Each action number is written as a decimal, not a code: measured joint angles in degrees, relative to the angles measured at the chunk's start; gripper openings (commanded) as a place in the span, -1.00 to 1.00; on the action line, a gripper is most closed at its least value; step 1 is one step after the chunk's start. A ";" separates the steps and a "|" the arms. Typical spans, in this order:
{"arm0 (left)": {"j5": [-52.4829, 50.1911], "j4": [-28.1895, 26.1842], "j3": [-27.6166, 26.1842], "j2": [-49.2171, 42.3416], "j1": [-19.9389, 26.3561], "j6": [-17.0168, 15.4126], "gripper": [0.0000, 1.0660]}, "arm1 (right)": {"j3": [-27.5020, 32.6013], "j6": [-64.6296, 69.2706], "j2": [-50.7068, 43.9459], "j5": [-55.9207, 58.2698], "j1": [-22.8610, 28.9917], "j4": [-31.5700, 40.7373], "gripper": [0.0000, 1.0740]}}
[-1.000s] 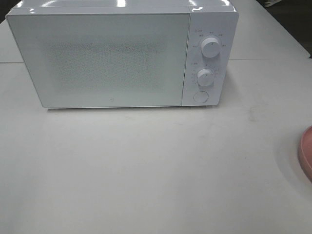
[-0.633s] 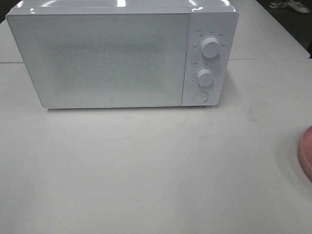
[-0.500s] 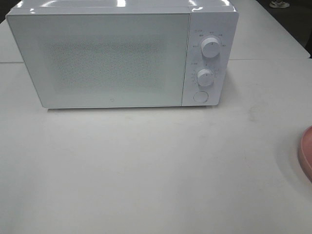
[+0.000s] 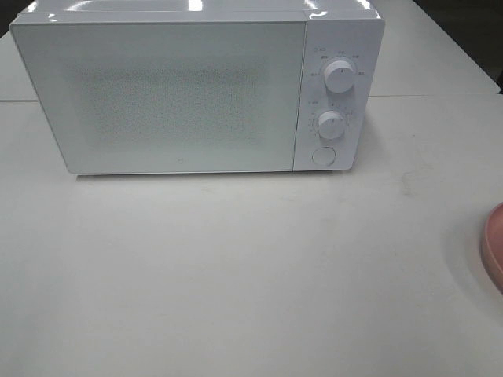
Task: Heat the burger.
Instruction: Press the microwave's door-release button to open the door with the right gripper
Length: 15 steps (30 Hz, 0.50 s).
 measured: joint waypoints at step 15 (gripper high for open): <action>0.00 0.00 0.00 0.00 0.00 0.00 0.88 | 0.00 0.00 13.18 -14.90 0.00 0.29 0.35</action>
